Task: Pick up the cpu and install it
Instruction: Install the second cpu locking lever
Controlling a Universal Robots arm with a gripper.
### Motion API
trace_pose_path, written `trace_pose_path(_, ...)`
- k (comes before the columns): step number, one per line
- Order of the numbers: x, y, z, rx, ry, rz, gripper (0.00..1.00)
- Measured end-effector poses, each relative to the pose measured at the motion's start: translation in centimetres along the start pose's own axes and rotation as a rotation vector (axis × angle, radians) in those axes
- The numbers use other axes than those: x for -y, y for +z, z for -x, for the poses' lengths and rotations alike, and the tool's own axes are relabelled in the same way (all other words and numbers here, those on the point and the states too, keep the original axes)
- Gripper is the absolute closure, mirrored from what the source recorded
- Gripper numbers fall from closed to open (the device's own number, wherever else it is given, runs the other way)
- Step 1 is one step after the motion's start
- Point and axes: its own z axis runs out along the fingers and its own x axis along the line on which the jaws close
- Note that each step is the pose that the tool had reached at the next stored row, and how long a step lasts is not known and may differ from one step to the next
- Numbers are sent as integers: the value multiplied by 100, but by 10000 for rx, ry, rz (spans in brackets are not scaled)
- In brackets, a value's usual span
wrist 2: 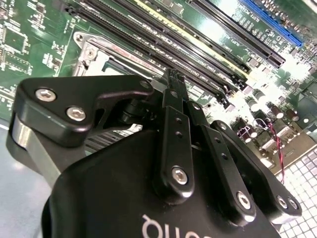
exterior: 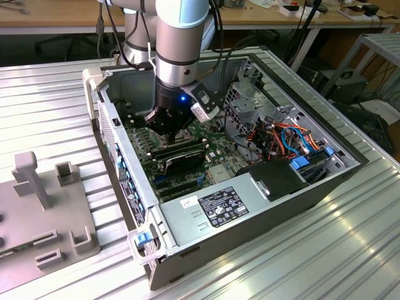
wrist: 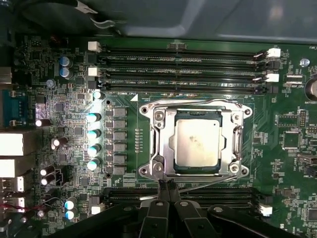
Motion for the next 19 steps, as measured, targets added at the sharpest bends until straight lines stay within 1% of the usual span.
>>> trace_pose_path(6, -2, 29, -52, 2, 0, 1, 89)
trace_pose_path(11, -3, 34, -86, 7, 0, 2, 89)
trace_pose_path(16, -5, 37, -111, 10, 0, 0, 89)
trace_pose_path(19, -15, 58, -116, 15, 1, 0, 89)
